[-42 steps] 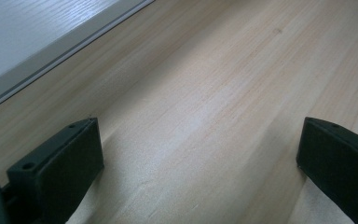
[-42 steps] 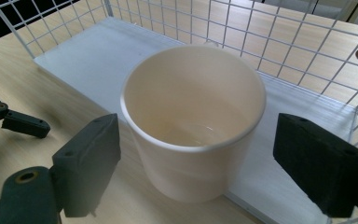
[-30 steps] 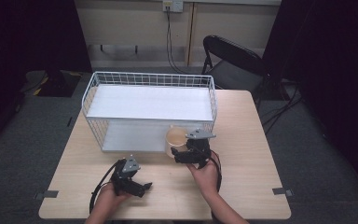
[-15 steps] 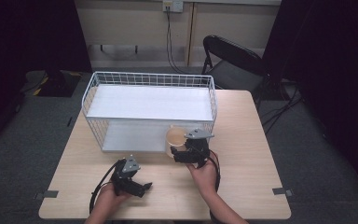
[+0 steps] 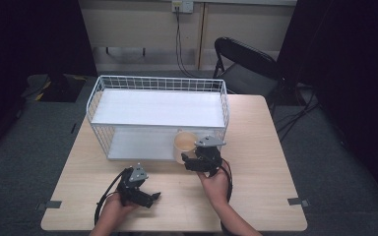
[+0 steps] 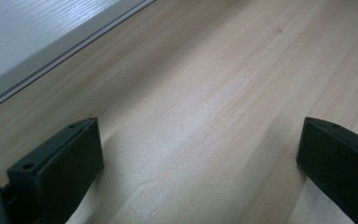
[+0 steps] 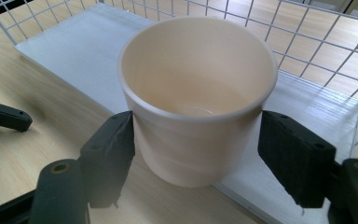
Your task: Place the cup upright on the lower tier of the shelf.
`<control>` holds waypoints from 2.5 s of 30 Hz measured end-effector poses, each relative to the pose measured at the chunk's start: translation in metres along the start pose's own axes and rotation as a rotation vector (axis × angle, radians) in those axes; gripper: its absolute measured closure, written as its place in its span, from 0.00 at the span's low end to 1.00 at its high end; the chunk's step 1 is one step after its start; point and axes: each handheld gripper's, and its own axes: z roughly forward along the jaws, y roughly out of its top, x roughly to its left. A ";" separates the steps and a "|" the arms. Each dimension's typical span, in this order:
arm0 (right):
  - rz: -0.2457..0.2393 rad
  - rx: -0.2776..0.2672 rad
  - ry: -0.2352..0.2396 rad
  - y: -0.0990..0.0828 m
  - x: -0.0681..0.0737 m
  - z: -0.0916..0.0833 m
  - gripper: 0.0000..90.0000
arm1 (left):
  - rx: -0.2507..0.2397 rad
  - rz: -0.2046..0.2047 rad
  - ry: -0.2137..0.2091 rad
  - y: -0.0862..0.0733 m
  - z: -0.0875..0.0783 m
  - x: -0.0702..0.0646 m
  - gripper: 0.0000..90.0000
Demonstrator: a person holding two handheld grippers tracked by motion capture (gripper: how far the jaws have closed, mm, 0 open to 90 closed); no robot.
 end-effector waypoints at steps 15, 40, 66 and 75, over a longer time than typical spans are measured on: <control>-0.012 0.011 -0.001 0.002 -0.001 0.002 0.47 | 0.000 0.000 0.000 0.000 0.000 0.000 0.00; -0.033 0.008 -0.026 0.004 0.002 0.004 0.64 | 0.000 0.000 0.000 0.000 0.000 0.000 0.00; -0.038 0.004 -0.028 0.005 0.001 0.008 0.83 | 0.000 0.000 0.000 0.000 0.000 0.000 0.00; 0.004 -0.023 -0.014 0.005 -0.002 0.003 0.43 | 0.000 0.000 0.000 0.000 0.000 0.000 0.00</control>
